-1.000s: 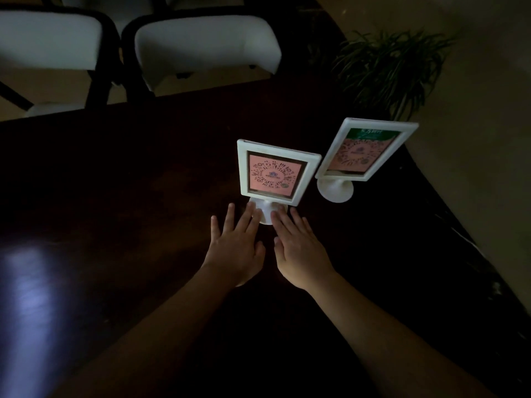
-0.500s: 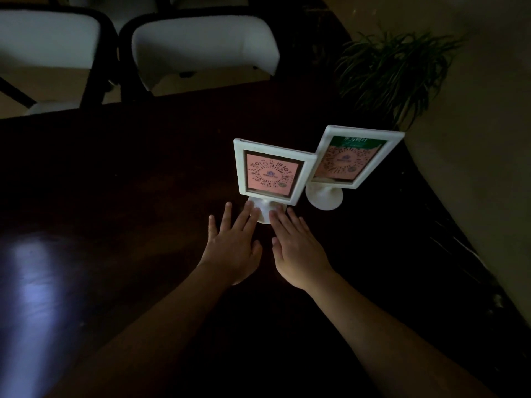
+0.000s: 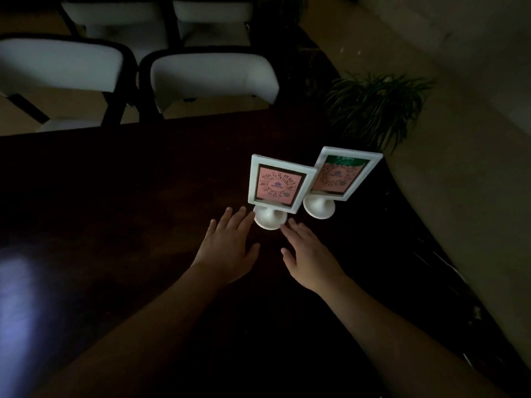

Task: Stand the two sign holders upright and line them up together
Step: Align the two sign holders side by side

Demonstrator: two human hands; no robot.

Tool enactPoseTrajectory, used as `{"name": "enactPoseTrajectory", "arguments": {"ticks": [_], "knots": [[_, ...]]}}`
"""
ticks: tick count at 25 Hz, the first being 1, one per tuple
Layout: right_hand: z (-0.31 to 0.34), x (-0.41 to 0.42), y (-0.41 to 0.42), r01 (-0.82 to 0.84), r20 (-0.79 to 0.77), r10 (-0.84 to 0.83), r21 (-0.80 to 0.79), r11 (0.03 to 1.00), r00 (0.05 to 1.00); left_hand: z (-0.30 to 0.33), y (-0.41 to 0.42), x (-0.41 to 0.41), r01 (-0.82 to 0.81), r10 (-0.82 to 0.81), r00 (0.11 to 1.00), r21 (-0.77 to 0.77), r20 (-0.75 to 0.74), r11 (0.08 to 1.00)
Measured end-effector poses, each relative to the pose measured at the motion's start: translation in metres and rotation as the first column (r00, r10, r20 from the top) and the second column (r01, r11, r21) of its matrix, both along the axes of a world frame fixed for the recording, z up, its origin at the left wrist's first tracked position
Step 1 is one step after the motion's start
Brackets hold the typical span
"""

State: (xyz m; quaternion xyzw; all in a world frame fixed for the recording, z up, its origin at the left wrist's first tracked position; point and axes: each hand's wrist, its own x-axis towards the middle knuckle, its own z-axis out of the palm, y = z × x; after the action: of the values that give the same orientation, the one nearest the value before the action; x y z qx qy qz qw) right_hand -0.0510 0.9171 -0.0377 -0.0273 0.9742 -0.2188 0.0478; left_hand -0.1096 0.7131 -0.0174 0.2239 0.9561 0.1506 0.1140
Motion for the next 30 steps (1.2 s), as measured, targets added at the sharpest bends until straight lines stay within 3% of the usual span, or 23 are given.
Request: {"name": "enactPoseTrajectory", "arguments": {"ticks": [6, 11, 14, 17, 20, 30], "knots": [[0.064, 0.013, 0.023, 0.064, -0.219, -0.058, 0.022, 0.998, 0.974, 0.059, 0.000, -0.004, 0.094, -0.061, 0.984, 0.197, -0.168, 0.976], [0.128, -0.024, 0.072, 0.072, -0.426, -0.055, 0.023, 0.997, 0.903, 0.109, 0.028, -0.026, 0.131, -0.065, 0.947, 0.195, -0.313, 0.972], [0.146, -0.057, 0.103, 0.047, -0.401, -0.018, 0.064, 0.997, 0.916, 0.124, 0.049, -0.037, 0.071, -0.015, 0.948, 0.165, -0.318, 0.984], [0.149, -0.078, 0.125, -0.011, -0.340, 0.041, 0.088, 0.996, 0.940, 0.129, 0.064, -0.041, -0.110, 0.165, 0.963, 0.248, -0.215, 0.962], [0.149, -0.091, 0.138, -0.062, -0.300, 0.090, 0.101, 0.993, 0.950, 0.129, 0.068, -0.046, -0.217, 0.277, 0.940, 0.274, -0.202, 0.937], [0.149, -0.108, 0.148, -0.065, -0.218, 0.096, 0.145, 0.987, 0.971, 0.133, 0.062, -0.053, -0.209, 0.248, 0.952, 0.208, -0.182, 0.956]]}}
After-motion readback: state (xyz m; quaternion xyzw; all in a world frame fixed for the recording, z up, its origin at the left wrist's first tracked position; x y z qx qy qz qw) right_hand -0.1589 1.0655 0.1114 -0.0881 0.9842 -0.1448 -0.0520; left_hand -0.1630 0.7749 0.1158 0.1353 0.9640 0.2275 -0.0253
